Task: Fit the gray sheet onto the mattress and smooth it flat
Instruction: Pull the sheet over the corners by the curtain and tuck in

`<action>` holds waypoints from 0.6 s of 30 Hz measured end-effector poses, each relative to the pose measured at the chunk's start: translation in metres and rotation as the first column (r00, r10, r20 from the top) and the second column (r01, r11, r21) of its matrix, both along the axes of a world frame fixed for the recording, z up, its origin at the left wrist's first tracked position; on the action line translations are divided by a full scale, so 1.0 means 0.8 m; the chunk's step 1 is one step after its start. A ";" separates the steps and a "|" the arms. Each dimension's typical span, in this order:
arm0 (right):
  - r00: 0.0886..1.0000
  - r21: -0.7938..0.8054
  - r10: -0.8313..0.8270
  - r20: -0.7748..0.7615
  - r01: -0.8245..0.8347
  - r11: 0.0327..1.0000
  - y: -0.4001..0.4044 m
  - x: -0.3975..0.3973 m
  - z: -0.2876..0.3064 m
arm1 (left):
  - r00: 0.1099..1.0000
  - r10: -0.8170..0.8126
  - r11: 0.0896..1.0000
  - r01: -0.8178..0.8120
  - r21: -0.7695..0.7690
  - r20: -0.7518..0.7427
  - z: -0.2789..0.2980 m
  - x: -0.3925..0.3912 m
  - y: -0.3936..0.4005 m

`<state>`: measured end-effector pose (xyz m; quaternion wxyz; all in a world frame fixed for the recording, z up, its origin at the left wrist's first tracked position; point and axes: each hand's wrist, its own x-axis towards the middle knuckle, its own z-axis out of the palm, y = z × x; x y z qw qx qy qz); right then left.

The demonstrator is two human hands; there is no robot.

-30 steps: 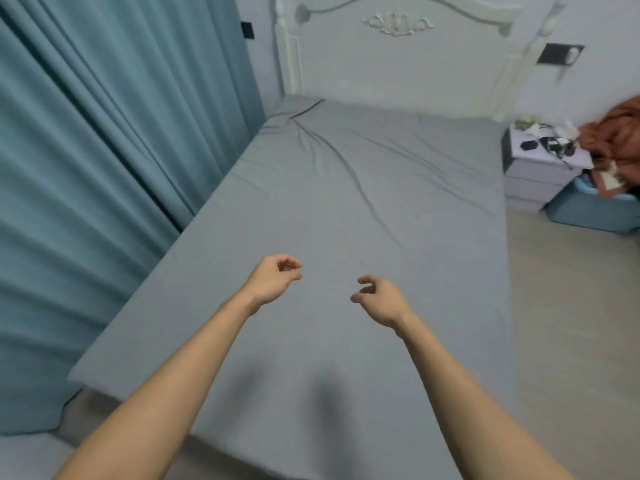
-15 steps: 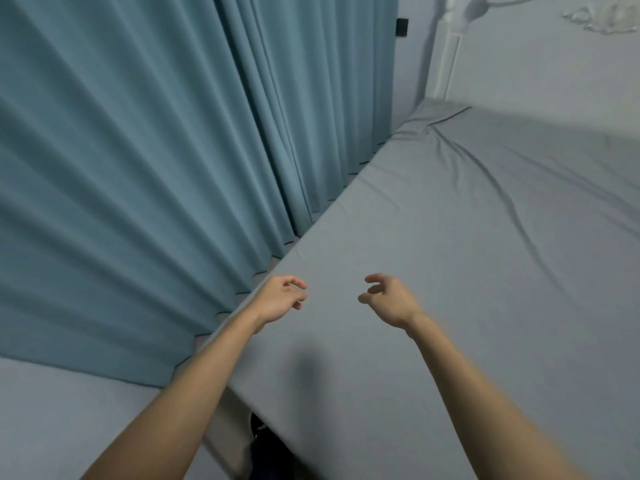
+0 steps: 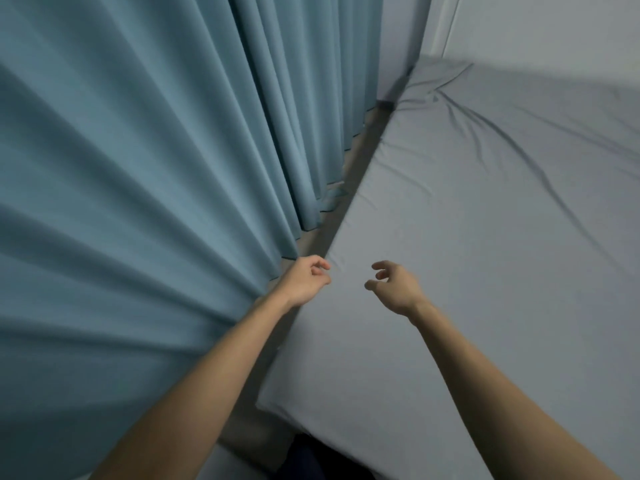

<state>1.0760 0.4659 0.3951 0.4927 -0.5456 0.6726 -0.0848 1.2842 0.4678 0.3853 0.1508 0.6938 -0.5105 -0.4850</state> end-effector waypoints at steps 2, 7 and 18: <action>1.000 -0.022 0.004 0.011 -0.004 1.000 -0.022 0.023 -0.001 | 0.999 0.022 1.000 -0.022 -0.008 0.033 0.005 0.024 -0.010; 0.997 -0.040 -0.025 0.066 0.028 0.999 -0.068 0.071 -0.017 | 0.995 0.044 0.999 -0.041 -0.034 0.095 0.004 0.071 -0.050; 0.949 -0.038 -0.315 -0.004 0.315 0.948 -0.143 0.207 -0.080 | 0.965 -0.254 0.967 0.256 -0.022 0.069 -0.066 0.189 -0.201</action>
